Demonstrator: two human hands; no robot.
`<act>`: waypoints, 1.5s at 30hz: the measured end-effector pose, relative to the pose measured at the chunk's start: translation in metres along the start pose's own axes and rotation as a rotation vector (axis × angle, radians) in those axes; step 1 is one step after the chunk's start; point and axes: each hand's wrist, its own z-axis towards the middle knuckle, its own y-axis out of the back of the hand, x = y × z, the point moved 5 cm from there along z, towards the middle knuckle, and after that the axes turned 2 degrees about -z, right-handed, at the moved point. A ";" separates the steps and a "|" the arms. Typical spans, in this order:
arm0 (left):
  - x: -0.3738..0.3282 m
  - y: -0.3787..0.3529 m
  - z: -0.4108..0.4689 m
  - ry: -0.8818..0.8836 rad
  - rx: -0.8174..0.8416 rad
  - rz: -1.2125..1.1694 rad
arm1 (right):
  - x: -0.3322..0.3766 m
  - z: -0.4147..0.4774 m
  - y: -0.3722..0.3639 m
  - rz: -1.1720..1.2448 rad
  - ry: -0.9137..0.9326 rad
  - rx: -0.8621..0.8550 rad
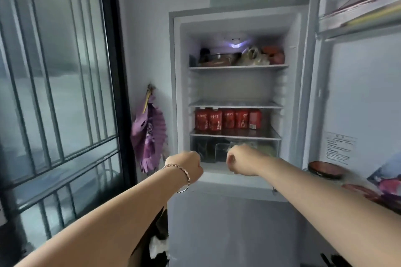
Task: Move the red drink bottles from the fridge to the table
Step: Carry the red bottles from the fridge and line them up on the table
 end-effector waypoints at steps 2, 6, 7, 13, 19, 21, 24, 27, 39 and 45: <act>0.005 -0.011 0.040 0.005 0.004 -0.017 | -0.013 0.036 -0.001 -0.018 -0.022 -0.025; 0.008 -0.041 0.126 -0.017 0.007 -0.042 | -0.045 0.117 -0.010 -0.013 -0.035 -0.047; 0.008 -0.048 0.148 -0.014 0.001 -0.053 | -0.055 0.140 -0.013 -0.018 -0.045 -0.056; 0.010 -0.080 0.266 0.036 -0.071 -0.169 | -0.115 0.283 -0.025 0.237 -0.132 -0.202; 0.021 -0.090 0.349 0.077 -0.121 -0.228 | -0.140 0.404 -0.040 0.487 -0.187 -0.300; 0.026 -0.094 0.368 0.085 -0.122 -0.260 | -0.143 0.432 -0.047 0.613 -0.185 -0.324; 0.033 -0.100 0.384 0.063 -0.098 -0.374 | -0.149 0.450 -0.052 0.715 -0.196 -0.435; 0.034 -0.100 0.388 0.025 -0.127 -0.471 | -0.150 0.449 -0.052 0.699 -0.207 -0.470; -0.003 -0.051 0.385 -0.174 -0.510 -0.448 | -0.140 0.382 -0.054 0.529 -0.194 -0.625; -0.005 -0.050 0.389 -0.194 -0.470 -0.254 | -0.126 0.372 -0.060 0.584 -0.046 -0.569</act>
